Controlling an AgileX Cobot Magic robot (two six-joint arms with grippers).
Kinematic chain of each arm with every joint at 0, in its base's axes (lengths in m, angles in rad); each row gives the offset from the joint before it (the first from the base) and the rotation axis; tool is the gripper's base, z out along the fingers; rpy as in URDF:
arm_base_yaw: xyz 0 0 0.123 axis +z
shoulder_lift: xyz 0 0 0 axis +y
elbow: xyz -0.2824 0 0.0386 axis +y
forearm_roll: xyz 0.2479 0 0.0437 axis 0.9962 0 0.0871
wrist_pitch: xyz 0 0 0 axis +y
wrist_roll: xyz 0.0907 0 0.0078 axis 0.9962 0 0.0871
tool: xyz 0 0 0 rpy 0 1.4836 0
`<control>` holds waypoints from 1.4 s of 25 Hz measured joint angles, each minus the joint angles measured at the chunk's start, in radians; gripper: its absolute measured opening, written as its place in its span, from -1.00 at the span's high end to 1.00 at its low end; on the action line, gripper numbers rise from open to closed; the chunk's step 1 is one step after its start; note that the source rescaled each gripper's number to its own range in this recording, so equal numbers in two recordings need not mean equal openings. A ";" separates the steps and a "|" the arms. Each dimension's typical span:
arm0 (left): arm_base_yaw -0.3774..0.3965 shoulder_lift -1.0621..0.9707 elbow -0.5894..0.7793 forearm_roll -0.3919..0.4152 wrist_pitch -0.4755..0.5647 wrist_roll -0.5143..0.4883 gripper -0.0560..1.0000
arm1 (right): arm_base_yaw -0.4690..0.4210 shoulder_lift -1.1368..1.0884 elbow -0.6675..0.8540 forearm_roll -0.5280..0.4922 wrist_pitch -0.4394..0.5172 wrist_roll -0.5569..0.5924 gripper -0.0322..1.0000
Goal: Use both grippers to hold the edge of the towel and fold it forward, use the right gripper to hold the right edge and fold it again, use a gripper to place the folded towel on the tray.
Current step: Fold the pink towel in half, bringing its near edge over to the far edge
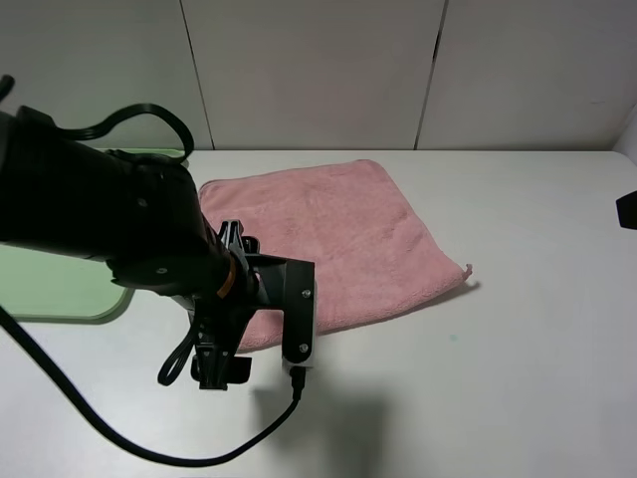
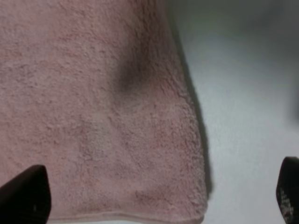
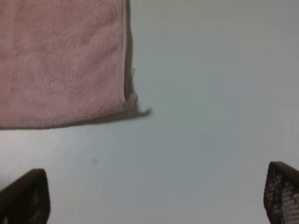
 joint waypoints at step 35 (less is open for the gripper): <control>0.073 0.127 -0.010 0.077 -0.020 -0.019 -0.85 | 0.000 0.130 0.000 0.078 -0.034 -0.197 -1.00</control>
